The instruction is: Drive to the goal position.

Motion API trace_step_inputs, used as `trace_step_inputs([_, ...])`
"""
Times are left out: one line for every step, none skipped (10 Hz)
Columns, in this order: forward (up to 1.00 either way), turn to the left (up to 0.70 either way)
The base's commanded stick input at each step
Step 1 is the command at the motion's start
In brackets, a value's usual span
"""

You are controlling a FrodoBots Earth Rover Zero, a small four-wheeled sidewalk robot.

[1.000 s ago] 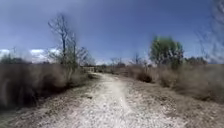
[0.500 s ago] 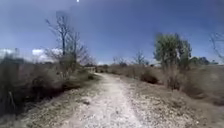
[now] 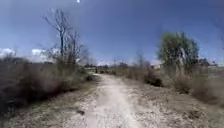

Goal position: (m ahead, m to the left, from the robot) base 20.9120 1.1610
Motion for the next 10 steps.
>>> trace_step_inputs([0.70, 0.00])
trace_step_inputs([0.70, 0.00])
trace_step_inputs([0.70, 0.00])
trace_step_inputs([0.70, 0.00])
trace_step_inputs([0.70, 0.00])
trace_step_inputs([0.70, 0.00])
trace_step_inputs([0.70, 0.00])
trace_step_inputs([0.70, 0.00])
trace_step_inputs([0.70, 0.00])
trace_step_inputs([0.70, 0.00])
